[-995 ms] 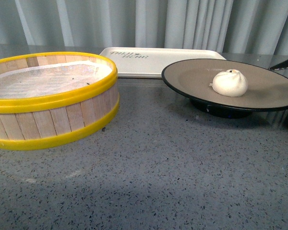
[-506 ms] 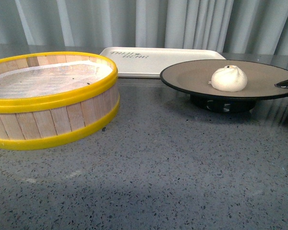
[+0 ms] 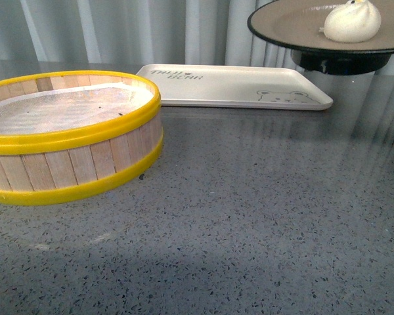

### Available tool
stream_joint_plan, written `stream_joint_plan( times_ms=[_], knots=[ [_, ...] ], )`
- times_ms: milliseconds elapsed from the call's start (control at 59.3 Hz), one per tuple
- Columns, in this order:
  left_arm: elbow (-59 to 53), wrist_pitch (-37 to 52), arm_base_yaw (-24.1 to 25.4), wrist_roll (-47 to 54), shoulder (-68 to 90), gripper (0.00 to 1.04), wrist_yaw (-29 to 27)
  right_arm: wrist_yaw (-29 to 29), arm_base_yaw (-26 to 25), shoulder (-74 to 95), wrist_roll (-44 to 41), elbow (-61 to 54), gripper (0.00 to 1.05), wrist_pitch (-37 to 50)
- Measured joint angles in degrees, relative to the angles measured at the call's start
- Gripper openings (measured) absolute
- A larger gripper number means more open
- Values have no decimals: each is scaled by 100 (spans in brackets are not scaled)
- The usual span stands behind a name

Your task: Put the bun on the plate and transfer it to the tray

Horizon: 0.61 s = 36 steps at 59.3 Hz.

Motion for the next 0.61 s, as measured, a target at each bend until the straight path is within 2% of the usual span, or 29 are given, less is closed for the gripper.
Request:
stream_joint_plan(
  times_ms=[152,202,422,607],
  knots=[
    [0,0,0,0,0,98,-2,-50,-96,804,166,868,2,-122],
    [0,0,0,0,0,98,0,-44,-87,1311,251,1469,2,-295],
    [0,0,0,0,0,98,0,-46,195,2785,450,3626,2,-1320],
    [0,0,0,0,0,98,-2,-98,422,3351,455,4579,2,-1832]
  ],
)
